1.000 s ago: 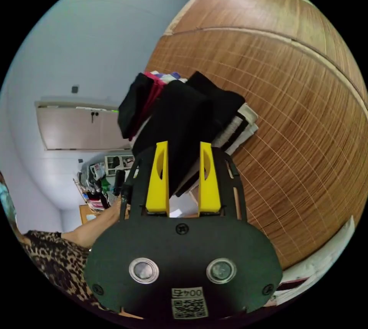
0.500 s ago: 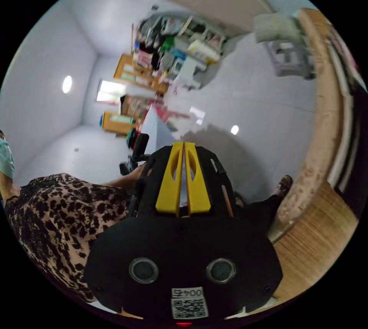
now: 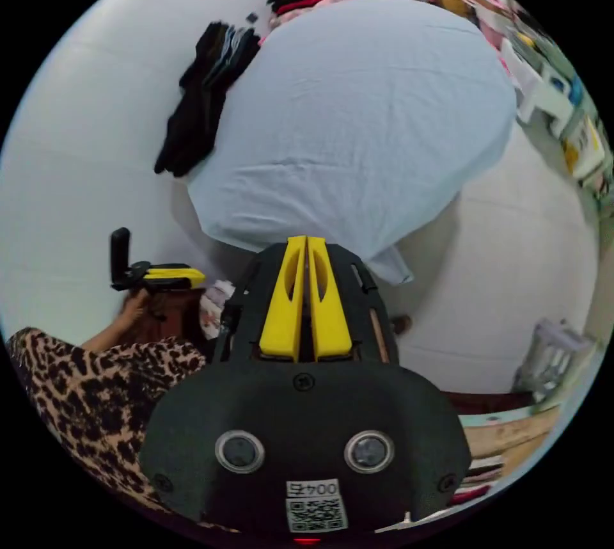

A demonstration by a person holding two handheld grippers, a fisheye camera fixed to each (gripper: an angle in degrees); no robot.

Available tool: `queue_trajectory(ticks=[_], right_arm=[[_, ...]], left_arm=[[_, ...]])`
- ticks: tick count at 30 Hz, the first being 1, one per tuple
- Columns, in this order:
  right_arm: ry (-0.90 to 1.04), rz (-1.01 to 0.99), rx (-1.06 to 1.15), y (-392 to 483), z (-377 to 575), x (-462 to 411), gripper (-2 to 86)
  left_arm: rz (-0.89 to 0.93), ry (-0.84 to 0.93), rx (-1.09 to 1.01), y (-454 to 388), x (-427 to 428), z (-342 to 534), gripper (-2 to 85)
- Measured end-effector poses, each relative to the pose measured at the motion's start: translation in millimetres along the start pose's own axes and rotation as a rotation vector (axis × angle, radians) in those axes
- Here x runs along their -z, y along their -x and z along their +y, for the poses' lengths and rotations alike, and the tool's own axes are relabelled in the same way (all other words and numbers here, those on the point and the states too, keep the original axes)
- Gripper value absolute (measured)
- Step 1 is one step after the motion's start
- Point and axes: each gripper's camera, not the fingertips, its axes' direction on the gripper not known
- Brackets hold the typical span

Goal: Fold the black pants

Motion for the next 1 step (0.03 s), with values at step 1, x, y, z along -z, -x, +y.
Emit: queue_trajectory(ticks=[1], right_arm=[[0.05, 0.086, 0.057, 27.2, -38.0, -9.8, -0.7]], left_arm=[[-0.009, -0.054, 0.05, 16.3, 22.9, 14.1, 0.1]])
